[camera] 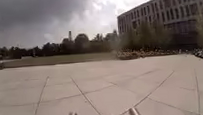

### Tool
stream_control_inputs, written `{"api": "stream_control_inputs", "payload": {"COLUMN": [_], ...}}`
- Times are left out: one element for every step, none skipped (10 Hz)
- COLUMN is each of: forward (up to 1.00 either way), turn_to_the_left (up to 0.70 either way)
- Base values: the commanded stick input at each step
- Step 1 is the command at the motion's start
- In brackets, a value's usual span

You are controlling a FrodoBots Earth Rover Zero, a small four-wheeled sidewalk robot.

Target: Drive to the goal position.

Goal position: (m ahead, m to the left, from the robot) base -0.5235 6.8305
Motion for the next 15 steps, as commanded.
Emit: {"api": "stream_control_inputs", "payload": {"forward": [0.02, 0.01, 0.0, 0.01, 0.02, 0.03, 0.04, 0.03, 0.0, 0.01, 0.02, 0.02, 0.03, 0.04, 0.04], "turn_to_the_left": [0.0, 0.0, 0.0, 0.0, 0.0, 0.0, 0.0, 0.0, 0.0, 0.0, 0.0, 0.0, 0.0, 0.0, 0.0]}}
